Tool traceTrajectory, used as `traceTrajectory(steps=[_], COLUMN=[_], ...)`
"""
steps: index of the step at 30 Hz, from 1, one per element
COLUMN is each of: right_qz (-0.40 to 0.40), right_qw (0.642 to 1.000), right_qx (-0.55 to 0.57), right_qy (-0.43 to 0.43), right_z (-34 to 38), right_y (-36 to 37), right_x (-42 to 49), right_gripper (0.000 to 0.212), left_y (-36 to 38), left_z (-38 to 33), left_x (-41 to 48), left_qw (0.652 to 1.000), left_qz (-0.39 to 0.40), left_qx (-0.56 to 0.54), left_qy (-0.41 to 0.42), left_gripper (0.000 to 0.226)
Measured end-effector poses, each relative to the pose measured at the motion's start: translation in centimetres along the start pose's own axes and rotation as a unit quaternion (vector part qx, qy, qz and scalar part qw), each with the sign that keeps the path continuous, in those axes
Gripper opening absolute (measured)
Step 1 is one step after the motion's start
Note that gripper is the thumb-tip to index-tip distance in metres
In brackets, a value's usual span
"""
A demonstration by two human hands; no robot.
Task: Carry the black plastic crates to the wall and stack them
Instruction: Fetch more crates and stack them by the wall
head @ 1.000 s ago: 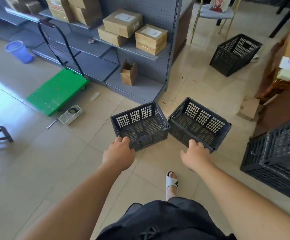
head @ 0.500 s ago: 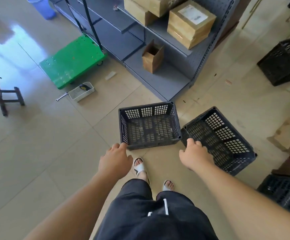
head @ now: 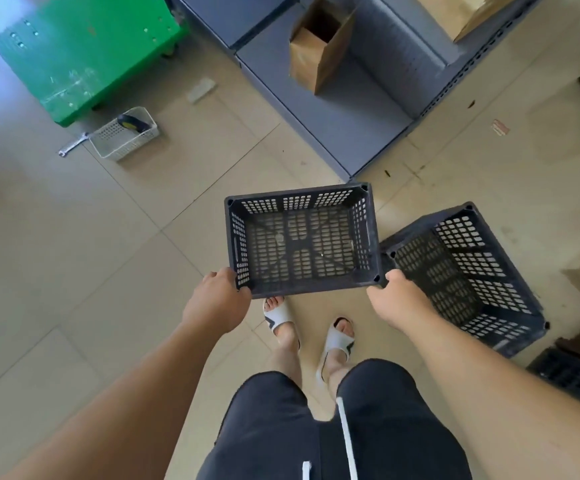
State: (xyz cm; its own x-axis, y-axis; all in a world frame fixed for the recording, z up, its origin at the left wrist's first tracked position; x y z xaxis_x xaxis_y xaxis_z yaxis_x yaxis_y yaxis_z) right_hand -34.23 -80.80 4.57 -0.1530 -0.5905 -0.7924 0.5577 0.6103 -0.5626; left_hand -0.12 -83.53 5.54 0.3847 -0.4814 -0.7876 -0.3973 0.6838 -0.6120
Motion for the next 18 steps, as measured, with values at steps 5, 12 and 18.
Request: traceTrajectory(steps=[5, 12, 18], right_qz=[0.005, -0.03, -0.095], right_qw=[1.0, 0.997, 0.991], right_qx=[0.004, 0.053, 0.067], right_qy=[0.016, 0.043, 0.06], right_z=[-1.5, -5.0, -7.7], right_y=[0.6, 3.0, 4.3], right_x=[10.1, 22.4, 31.0], right_gripper=[0.053, 0.053, 0.059], left_y=[3.6, 11.9, 15.3], left_z=[-1.5, -2.3, -1.1], left_x=[9.7, 19.9, 29.0], left_qw=[0.997, 0.996, 0.984], left_qz=[0.042, 0.052, 0.022], left_qx=[-0.04, -0.022, -0.115], left_qy=[-0.046, -0.07, -0.137], left_gripper=[0.049, 0.05, 0.058])
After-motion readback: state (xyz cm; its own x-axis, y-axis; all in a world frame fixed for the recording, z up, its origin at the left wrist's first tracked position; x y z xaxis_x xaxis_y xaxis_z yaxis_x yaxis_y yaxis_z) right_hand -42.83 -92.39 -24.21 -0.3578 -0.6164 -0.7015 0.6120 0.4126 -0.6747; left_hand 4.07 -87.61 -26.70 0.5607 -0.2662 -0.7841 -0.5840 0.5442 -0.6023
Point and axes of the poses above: each hand's wrist, its own x-axis towards the middle knuckle, its own y-axis out of the palm, z = x × y, the point moved 10 cm from there along x, towards the middle knuckle, and after that the axes turned 14 degrees about -y, right-handed, at the moved point
